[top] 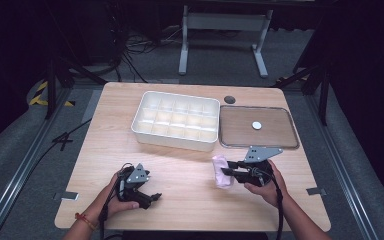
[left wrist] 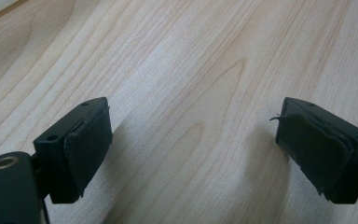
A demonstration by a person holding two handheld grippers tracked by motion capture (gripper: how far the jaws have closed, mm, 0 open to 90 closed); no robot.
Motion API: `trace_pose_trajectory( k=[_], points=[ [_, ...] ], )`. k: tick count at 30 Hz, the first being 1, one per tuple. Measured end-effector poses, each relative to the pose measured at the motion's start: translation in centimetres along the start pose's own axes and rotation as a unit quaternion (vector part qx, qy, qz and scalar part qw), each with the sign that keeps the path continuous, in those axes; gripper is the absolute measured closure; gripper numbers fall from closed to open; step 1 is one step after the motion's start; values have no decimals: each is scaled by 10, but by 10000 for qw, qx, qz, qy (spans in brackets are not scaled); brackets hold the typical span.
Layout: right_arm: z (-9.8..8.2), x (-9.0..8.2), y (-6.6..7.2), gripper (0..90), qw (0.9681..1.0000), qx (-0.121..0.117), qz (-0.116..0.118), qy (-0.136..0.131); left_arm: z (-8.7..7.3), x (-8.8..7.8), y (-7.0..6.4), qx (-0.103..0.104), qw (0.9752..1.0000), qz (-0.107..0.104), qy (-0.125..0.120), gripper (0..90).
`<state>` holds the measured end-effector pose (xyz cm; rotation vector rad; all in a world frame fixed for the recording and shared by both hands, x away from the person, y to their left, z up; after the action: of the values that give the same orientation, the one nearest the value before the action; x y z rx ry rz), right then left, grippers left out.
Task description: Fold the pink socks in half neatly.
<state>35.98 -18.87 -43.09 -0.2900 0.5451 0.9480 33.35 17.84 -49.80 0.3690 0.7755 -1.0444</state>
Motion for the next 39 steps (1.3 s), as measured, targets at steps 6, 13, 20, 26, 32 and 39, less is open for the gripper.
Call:
trace_pose_trajectory(
  k=[6, 13, 20, 26, 32, 39],
  points=[
    [4, -2, -3, 722, 9999, -26, -81, -73, 1, 1, 1, 59, 10000, -31, 21, 102],
    [13, -6, -7, 722, 9996, -66, -167, -223, 1, 1, 1, 60, 10000, -17, 17, 100],
    [23, -10, -12, 722, 9991, -91, -264, -331, 1, 1, 1, 53, 10000, -30, 17, 99],
    [28, -14, -19, 722, 9984, -92, -397, -392, 1, 1, 1, 54, 10000, -31, 13, 98],
    [38, -15, -25, 722, 9974, -106, -470, -533, 1, 1, 1, 40, 10000, -13, 12, 99],
    [46, -15, -29, 722, 9966, -106, -534, -617, 1, 1, 1, 54, 10000, -26, 22, 97]
  ],
)
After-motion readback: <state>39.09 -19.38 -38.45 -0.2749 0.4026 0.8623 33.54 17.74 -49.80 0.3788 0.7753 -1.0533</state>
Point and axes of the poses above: each handheld gripper's, and its own axes: x roughly forward along the jaws, z roughly out of its top, y roughly to its left, the point moved 2 cm from there along x, roughly forward along the jaws, and after that the axes turned 5 degrees about -z, right-handed, at the moved point
